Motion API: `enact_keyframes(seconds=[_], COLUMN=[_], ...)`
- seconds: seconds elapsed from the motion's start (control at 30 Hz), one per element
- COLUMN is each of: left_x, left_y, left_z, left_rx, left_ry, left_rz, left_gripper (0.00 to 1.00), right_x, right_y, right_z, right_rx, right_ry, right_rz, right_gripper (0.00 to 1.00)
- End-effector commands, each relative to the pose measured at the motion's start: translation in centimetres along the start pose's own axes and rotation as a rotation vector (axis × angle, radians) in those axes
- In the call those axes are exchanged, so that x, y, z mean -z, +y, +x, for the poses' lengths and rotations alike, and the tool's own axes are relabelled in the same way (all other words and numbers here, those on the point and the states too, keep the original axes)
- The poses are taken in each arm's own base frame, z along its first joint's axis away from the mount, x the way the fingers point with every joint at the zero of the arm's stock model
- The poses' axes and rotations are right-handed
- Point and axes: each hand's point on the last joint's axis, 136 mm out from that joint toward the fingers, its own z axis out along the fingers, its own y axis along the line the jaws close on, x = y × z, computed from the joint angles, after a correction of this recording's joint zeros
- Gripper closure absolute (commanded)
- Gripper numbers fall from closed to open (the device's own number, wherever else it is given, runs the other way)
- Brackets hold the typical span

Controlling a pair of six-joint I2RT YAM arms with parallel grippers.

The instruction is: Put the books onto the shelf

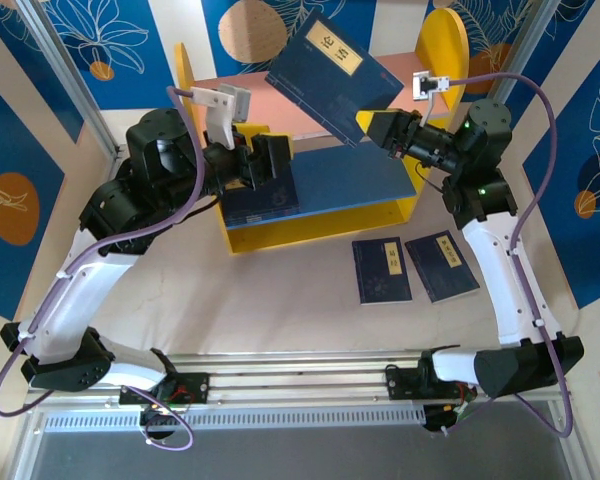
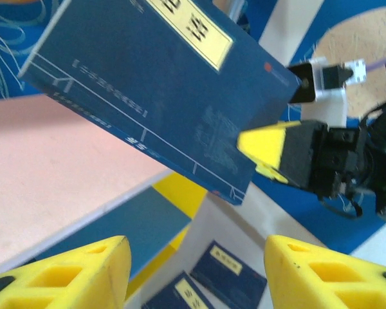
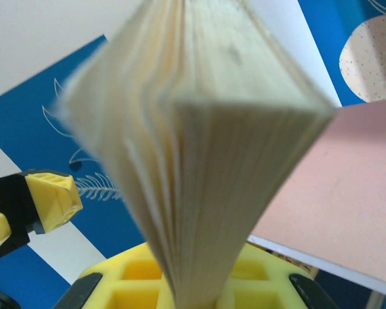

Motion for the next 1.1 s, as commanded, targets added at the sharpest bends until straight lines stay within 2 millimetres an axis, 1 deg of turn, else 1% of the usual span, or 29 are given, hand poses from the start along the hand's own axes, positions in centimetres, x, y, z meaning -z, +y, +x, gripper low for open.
enact_keyframes(seconds=[0.0, 0.1, 0.23, 0.33, 0.4, 0.5, 0.73, 1.07], left_x=[1.1, 1.4, 1.9, 2.4, 2.6, 2.7, 2.0, 2.1], left_y=[-1.3, -1.0, 0.7, 2.3, 2.8, 2.8, 2.7, 2.0], left_z=[1.5, 2.7, 3.9, 4.0, 3.8, 3.8, 4.4, 4.1], left_rx=[0.001, -0.01, -0.014, -0.016, -0.008, 0.002, 0.047, 0.093], left_ry=[0.102, 0.163, 0.211, 0.217, 0.216, 0.224, 0.274, 0.28], left_rz=[0.082, 0.075, 0.005, -0.055, -0.056, -0.031, 0.048, 0.129], left_gripper=[0.43, 0.43, 0.43, 0.43, 0.42, 0.4, 0.4, 0.39], right_x=[1.3, 1.9, 2.6, 2.9, 3.0, 3.1, 3.4, 3.3], right_y=[1.7, 1.9, 2.3, 2.8, 3.1, 3.5, 3.8, 4.8], right_z=[1.0, 1.7, 2.4, 2.8, 3.2, 3.8, 5.1, 6.2], right_rx=[0.095, 0.119, 0.146, 0.158, 0.161, 0.166, 0.161, 0.169], right_ry=[0.043, 0.064, 0.08, 0.095, 0.112, 0.13, 0.173, 0.231], right_rz=[-0.033, -0.033, -0.046, -0.071, -0.088, -0.11, -0.151, -0.236], right_gripper=[0.99, 0.99, 0.99, 0.99, 0.99, 0.99, 1.0, 1.0])
